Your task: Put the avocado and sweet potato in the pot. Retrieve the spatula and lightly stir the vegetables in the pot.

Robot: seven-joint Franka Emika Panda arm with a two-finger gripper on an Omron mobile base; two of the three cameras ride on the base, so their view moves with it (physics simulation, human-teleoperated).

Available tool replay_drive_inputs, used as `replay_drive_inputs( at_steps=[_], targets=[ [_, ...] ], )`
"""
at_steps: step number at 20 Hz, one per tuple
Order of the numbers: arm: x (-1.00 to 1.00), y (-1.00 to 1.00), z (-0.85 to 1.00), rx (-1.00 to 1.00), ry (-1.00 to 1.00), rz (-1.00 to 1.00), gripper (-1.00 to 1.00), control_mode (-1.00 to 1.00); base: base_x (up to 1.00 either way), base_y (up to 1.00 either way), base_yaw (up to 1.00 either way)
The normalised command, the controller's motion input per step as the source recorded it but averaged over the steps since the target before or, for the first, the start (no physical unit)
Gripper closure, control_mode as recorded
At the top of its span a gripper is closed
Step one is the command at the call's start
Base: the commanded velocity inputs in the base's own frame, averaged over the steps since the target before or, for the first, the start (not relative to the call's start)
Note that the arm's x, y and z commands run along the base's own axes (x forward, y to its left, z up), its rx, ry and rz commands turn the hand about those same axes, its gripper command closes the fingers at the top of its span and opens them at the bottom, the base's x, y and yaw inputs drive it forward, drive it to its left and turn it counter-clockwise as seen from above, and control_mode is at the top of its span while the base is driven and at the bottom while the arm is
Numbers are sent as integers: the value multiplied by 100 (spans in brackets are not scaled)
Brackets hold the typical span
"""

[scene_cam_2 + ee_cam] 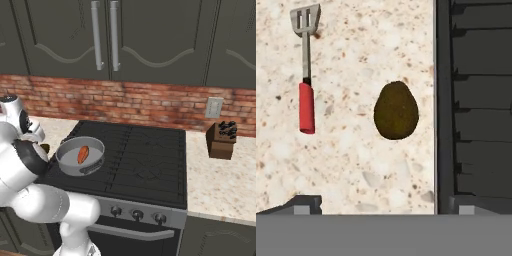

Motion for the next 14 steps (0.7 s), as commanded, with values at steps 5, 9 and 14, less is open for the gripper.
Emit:
replay_drive_inputs(
  at_steps=[5,9,14],
  targets=[
    [62,0,-22,-1,0,-10,-100,-100,0,0,0],
    [30,0,-2,0,7,-6,-100,-100,0,0,0],
    [1,0,-7,0,9,0,-100,-100,0,0,0]
  ],
)
